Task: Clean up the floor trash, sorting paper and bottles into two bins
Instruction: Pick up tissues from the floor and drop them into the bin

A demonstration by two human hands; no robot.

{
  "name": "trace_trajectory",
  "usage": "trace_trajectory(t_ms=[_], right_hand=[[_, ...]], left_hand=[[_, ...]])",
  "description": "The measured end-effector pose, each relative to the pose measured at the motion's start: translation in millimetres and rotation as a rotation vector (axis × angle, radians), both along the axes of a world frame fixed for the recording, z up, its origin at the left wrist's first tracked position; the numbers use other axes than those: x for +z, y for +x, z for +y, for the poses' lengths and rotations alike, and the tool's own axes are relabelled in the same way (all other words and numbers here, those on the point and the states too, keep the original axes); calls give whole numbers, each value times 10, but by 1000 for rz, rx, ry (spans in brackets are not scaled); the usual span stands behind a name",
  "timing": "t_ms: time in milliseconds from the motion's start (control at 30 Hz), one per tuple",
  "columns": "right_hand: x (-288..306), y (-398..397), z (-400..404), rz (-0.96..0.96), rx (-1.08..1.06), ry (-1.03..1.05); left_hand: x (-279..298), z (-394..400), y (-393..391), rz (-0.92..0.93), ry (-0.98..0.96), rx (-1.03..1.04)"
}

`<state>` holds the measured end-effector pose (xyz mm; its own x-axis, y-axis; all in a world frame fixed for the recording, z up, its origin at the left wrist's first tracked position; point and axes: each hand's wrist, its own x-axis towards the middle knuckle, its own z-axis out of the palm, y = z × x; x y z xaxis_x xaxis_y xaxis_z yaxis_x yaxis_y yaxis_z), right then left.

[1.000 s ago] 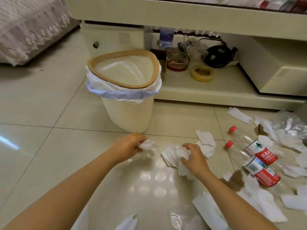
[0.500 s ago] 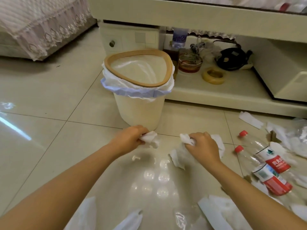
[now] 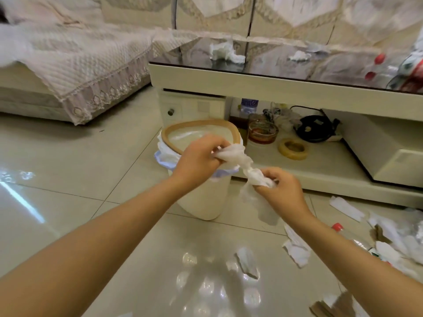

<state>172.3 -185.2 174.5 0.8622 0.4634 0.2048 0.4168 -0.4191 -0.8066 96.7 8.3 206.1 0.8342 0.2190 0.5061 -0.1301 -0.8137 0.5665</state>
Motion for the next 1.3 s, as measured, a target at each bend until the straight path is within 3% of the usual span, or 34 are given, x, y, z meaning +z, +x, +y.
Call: trace_trajectory(t_ms=[100, 300, 600, 733, 800, 900, 1000, 1133, 1300], right_hand=[[180, 114, 132, 29, -27, 7], [325, 304, 360, 0, -82, 0], [657, 445, 973, 36, -56, 152], [627, 463, 1281, 78, 68, 23], [548, 417, 1345, -23, 81, -92], [442, 232, 1330, -374, 90, -244], [301, -17, 1267, -627, 197, -232], [11, -342, 1099, -706, 336, -179], [-640, -775, 747, -714, 465, -290]], left_hand=[[236, 151, 339, -3, -22, 71], [52, 510, 574, 243, 63, 304], [-281, 828, 221, 125, 46, 386], [-315, 904, 69, 127, -5, 391], [-343, 929, -39, 133, 4, 365], [-394, 948, -216, 123, -2, 328], [-458, 925, -403, 120, -8, 321], [-643, 780, -796, 150, -67, 330], [-1274, 523, -1425, 391, -119, 316]])
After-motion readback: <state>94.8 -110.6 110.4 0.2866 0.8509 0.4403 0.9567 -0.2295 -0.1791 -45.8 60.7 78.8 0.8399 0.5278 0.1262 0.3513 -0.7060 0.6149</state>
